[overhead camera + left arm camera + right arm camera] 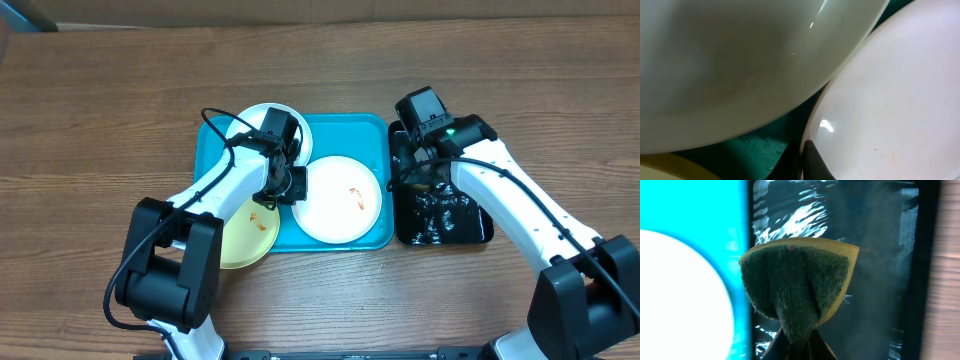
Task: Clean dirty plates on tray and stack at the side
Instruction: 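Scrub the held white plate with the sponge in the right gripper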
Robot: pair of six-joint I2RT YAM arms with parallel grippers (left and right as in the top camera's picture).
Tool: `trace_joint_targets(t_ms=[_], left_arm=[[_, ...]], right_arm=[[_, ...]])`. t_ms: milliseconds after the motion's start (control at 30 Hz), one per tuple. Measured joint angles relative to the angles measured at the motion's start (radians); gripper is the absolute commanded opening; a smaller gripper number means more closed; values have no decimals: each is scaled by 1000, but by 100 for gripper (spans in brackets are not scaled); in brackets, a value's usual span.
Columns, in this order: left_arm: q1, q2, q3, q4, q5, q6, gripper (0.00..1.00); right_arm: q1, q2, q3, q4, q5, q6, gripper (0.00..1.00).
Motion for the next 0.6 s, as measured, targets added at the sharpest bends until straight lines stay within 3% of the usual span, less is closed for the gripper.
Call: trace_joint_targets(t_ms=[233, 600], left_arm=[[0, 0, 0, 0, 0, 0, 4], [0, 0, 0, 0, 0, -3, 4]], right_arm=[[86, 4, 0, 72, -126, -11, 4], [279, 145, 0, 90, 73, -14, 4]])
